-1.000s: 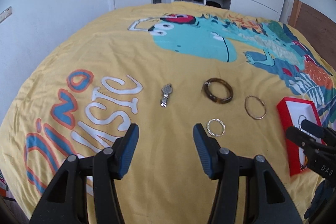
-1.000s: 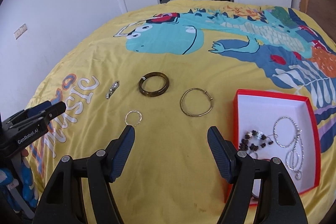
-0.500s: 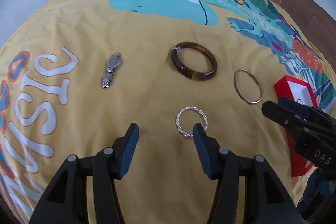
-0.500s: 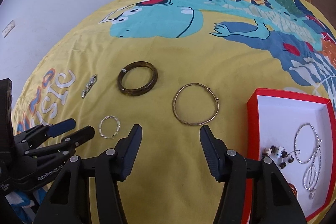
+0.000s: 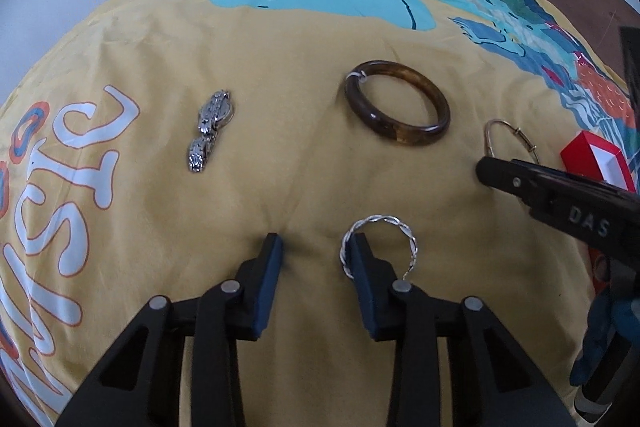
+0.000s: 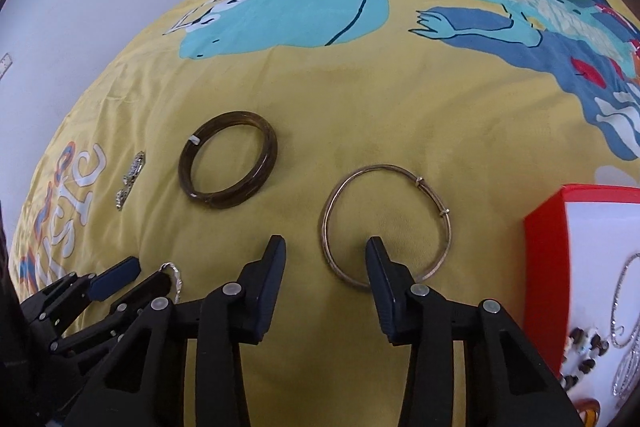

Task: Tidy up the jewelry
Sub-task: 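Grasp the twisted silver ring with the left tool while the right tool grasps the gold bangle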

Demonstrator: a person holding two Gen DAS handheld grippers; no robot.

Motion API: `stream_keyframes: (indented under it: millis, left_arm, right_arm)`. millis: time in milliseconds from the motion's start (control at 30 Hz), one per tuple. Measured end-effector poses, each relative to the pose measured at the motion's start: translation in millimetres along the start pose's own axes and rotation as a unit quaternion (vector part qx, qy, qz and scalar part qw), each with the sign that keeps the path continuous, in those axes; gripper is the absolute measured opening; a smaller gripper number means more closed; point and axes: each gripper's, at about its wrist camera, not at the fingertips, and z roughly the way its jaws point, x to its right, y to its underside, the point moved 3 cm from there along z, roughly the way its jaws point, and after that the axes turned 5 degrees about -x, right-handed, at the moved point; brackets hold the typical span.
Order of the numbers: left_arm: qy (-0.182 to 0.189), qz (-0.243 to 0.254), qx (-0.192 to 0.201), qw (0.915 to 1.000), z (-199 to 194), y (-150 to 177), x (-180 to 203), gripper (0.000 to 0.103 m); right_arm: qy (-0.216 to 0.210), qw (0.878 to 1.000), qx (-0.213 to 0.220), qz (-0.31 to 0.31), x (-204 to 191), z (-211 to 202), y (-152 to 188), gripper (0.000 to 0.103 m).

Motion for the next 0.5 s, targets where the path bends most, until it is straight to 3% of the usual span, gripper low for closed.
stream_keyframes:
  millis: [333,433,500]
  left_arm:
    - [-0.010,0.004,0.009,0.9999,3.4,-1.0,3.7,0.032]
    - [-0.009,0.002,0.008,0.9999,2.8,-2.3,4.1,0.026]
    - [-0.011,0.004,0.006,0.9999,0.4,-2.8,4.9,0.016]
  right_arm:
    - [-0.013,1.000,-0.003,0.000,-1.0,15.2,-12.2,0.036]
    - [-0.025,1.000,-0.007,-0.002,-2.2,13.7,-8.5,0.020]
    - [-0.039,0.999,-0.011,-0.001,-3.6,12.8,-5.3,0.008]
